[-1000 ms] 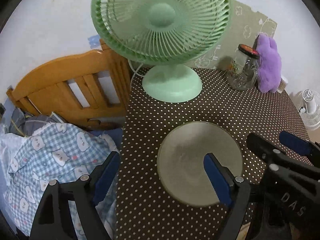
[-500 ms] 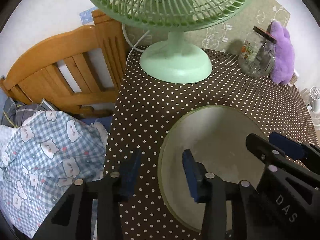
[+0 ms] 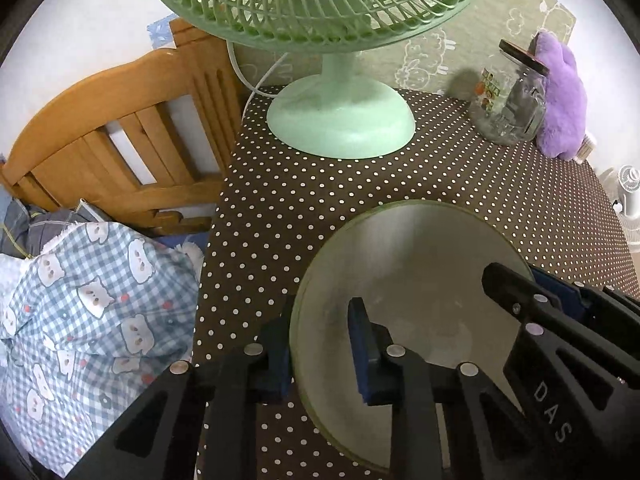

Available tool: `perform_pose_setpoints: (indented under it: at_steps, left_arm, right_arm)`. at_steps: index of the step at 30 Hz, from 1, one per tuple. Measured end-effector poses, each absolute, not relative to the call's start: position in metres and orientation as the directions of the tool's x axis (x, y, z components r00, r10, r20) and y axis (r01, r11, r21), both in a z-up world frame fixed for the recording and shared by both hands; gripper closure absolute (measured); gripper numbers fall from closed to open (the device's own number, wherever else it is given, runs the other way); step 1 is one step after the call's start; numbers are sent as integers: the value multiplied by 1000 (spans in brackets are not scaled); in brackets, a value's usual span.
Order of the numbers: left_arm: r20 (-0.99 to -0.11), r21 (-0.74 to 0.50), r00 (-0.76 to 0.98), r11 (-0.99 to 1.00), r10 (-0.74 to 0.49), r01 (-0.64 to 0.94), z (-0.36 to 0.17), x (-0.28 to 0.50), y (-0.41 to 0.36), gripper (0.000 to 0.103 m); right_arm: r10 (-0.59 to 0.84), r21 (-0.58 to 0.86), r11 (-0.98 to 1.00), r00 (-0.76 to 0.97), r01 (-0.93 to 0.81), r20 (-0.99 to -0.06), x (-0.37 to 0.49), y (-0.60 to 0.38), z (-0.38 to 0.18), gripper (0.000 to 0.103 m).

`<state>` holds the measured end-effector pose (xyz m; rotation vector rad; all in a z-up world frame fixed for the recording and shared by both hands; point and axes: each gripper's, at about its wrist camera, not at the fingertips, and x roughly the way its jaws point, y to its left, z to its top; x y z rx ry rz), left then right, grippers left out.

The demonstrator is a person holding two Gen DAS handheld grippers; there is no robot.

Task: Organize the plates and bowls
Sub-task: 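Grasp the rim of the grey-green bowl with both grippers, then carry the held bowl with both grippers toward the plate stack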

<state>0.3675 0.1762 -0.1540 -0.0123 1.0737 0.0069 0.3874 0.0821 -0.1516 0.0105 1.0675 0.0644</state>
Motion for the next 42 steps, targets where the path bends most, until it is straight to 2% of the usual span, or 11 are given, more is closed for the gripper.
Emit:
perform_pose_setpoints:
  at_steps: [12,26,42]
  left_arm:
    - [-876,-26,482,1000,-14,-18,-137,353,166,81]
    - [-854,-3,520,998,33,-69,-100,327,141,81]
    - [-833,-7,551,994,56,-112,-58,291,73,81]
  right_arm:
    - [48,33,999,482,-39,-875,374,73,-134,82]
    - [95,61,995,511,-83,-854,348,49,-100,82]
    - [126,83,991,536,-102,-835,314,-20,-58,82]
